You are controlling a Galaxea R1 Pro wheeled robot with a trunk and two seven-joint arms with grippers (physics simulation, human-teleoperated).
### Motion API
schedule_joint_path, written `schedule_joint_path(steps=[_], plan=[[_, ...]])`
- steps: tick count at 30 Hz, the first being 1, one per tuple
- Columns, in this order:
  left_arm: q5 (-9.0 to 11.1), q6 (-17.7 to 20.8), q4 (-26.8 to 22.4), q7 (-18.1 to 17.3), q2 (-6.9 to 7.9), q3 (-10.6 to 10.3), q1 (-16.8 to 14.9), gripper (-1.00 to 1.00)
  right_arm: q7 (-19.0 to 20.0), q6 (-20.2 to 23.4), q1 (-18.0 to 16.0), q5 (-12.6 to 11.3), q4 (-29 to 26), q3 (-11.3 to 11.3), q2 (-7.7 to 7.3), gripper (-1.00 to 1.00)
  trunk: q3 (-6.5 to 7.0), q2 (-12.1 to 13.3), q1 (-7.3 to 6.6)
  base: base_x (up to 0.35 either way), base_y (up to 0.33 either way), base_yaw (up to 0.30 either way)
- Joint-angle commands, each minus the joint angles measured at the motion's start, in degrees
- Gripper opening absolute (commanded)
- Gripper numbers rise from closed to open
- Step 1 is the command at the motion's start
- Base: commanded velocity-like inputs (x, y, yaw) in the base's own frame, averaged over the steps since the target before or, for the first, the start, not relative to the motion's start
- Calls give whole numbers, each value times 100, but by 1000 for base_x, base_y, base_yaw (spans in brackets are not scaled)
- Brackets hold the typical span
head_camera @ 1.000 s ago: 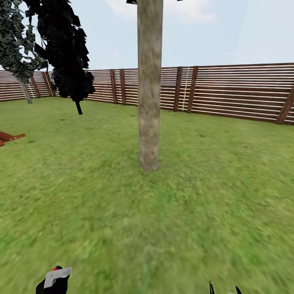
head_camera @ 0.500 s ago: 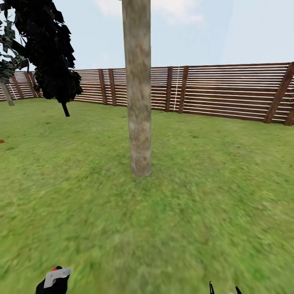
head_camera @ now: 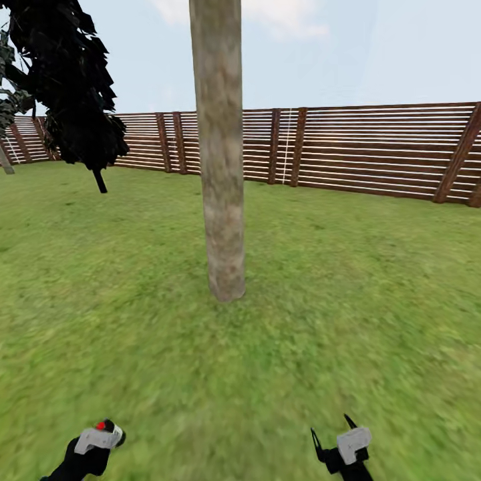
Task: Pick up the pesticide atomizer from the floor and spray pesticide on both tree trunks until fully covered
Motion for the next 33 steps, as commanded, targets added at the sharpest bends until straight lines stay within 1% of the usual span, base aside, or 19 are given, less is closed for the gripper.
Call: schedule_joint_path(steps=[1,2,3,4,5,6,7,8,12,14,15,16,17,19,21,23,24,27,33], plan=[[-46,3,-22,-293,76,-43,-81,-100,5,293,-59,41,-68,346,3,100,-1,0,0,339,-80,0],[-105,7,-47,-631,144,-83,-199,-100,40,715,-170,83,-183,847,5,100,-1,0,0,339,-81,0],[-165,9,-62,-818,171,-98,-263,-100,88,947,-239,99,-262,1140,7,100,-1,0,0,339,-81,0],[-361,16,-100,-1105,203,-111,-358,-100,259,1246,-339,109,-409,1538,8,100,-1,0,0,339,-81,0],[-627,42,-128,-1386,218,-130,-452,-100,514,1477,-423,111,-576,1801,17,100,-1,0,0,339,-81,0],[-924,93,-147,-1678,222,-156,-541,-100,863,1672,-490,111,-772,1950,42,100,-1,0,0,339,-81,0],[-1277,190,-158,-2057,212,-177,-684,-100,1408,1909,-547,110,-1054,2043,124,100,-1,0,0,339,-81,0],[-1495,268,-174,-2363,206,-185,-801,-100,1858,2120,-575,110,-1284,2073,201,100,-1,0,0,339,-81,0],[-1942,360,-201,-3637,237,-284,-1366,-100,3566,2951,-917,91,-1988,2108,419,100,-1,0,0,339,-81,0],[-2090,390,-207,-4129,251,-313,-1682,-100,4128,3245,-1127,86,-2152,2110,500,100,-1,0,0,339,-81,0],[-2528,903,-263,-4569,245,-355,-2146,-100,4904,3650,-1317,81,-2623,2113,588,100,-1,0,0,306,-123,0],[-2660,990,-459,-4744,214,-430,-2180,-100,5228,3775,-1337,78,-2888,2117,601,100,-1,0,0,298,-132,0],[-2739,1045,-921,-5116,189,-512,-2180,-100,5593,3997,-1349,76,-3188,2122,616,100,-1,0,0,294,-137,0],[-2765,1068,-1577,-5690,160,-547,-2182,-100,5816,4243,-1356,76,-3439,2128,668,100,-1,0,0,295,-139,0],[-2780,1049,-1862,-5985,136,-557,-2179,-100,5874,4324,-1357,75,-3556,2133,794,100,-1,0,0,298,-139,0],[-2804,1031,-1966,-5985,129,-591,-2171,-100,5896,4363,-1358,75,-3650,2278,815,100,-1,0,0,300,-134,0],[-2809,1027,-1985,-5985,128,-671,-2157,-100,5900,4395,-1358,75,-3672,2480,815,100,-1,0,0,301,-131,0],[-2813,1023,-2005,-5985,133,-946,-2067,-100,5903,4637,-1358,75,-3688,2812,815,100,-1,0,0,302,-129,0],[-2807,1016,-2004,-5985,135,-1022,-2017,-100,5896,4708,-1358,75,-3667,2870,815,100,-1,0,0,303,-122,0]])
